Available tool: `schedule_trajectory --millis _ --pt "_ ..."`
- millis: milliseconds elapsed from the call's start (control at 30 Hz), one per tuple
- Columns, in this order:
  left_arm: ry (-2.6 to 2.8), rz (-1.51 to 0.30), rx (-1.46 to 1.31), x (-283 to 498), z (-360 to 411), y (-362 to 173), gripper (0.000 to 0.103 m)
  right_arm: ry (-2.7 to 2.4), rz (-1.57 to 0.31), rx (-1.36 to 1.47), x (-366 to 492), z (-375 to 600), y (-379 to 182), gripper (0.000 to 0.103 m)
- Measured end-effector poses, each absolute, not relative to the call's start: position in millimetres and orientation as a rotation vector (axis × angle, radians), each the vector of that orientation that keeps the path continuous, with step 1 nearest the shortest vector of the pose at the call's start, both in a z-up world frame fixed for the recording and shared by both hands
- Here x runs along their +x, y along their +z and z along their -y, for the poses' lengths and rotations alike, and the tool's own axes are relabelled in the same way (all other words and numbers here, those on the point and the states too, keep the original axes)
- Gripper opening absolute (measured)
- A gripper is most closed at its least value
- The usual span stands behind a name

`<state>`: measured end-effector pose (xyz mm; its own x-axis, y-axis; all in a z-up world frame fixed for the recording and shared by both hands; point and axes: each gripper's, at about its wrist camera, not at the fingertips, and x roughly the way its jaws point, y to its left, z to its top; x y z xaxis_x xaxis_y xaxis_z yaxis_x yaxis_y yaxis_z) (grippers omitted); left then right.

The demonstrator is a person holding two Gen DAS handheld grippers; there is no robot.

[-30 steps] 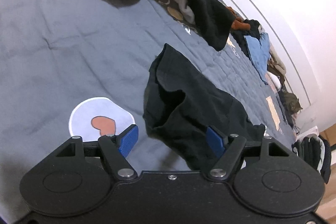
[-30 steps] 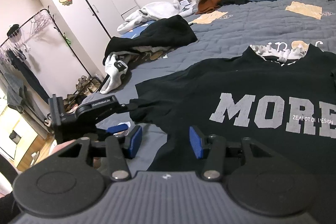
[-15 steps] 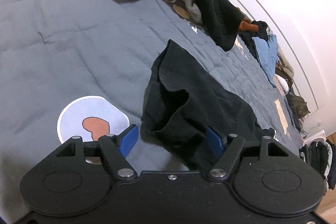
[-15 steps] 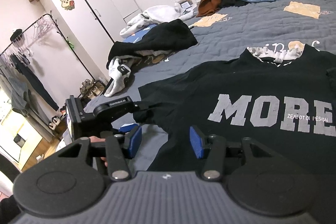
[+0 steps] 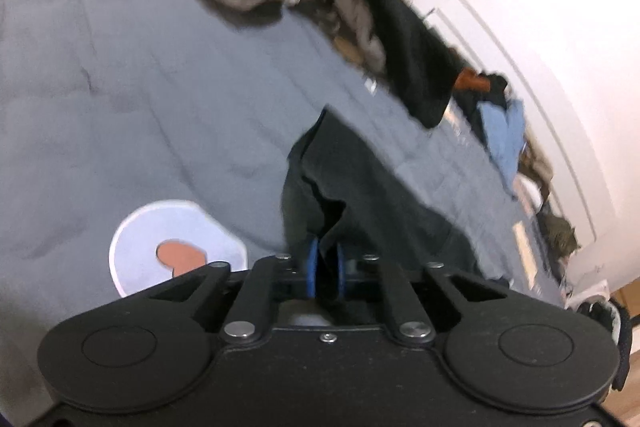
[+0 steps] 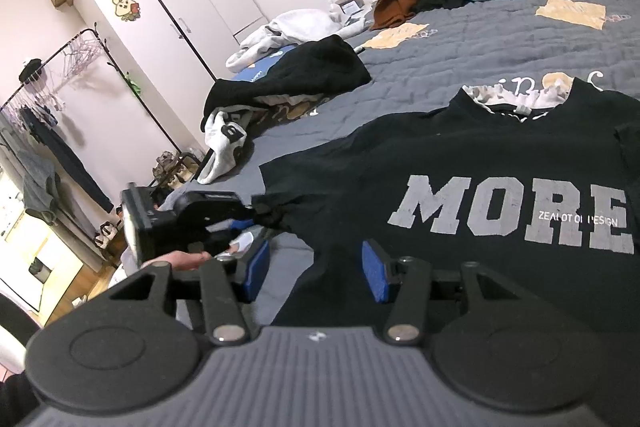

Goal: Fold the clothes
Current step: 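Grasp the unfolded black sleeve cuff with the left gripper, then carry the held sleeve with the left gripper across the MORE print and release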

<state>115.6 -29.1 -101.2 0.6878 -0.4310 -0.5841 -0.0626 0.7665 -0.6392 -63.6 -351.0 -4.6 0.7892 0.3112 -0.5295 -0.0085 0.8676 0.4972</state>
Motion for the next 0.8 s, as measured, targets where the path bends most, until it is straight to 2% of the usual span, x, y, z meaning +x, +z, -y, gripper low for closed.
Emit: schedule_trajectory --millis 167,367,433,500,600,633,767,800 --pt "-0.262 -0.745 -0.629 112 39 -82 0.004 0.172 -0.644 0.509 -65 357 -5 0.050" --pt "-0.216 -0.836 -0.617 113 43 -94 0.006 0.171 -0.650 0.502 -69 360 -5 0.050" --pt "-0.204 -0.858 -0.629 112 39 -99 0.013 0.170 -0.653 0.499 -71 361 -6 0.050" --pt "-0.196 -0.864 -0.636 112 37 -102 0.026 0.166 -0.654 0.501 -72 363 -6 0.051" --pt "-0.187 -0.859 -0.643 113 36 -105 0.038 0.159 -0.651 0.508 -73 367 -6 0.051" --pt "-0.188 -0.858 -0.652 113 36 -105 0.039 0.158 -0.651 0.510 -73 368 -6 0.051" --pt "-0.211 -0.856 -0.658 118 41 -110 0.036 0.158 -0.650 0.512 -73 368 -6 0.051" --pt "-0.211 -0.850 -0.652 118 42 -111 0.022 0.158 -0.650 0.512 -73 369 -6 0.051"
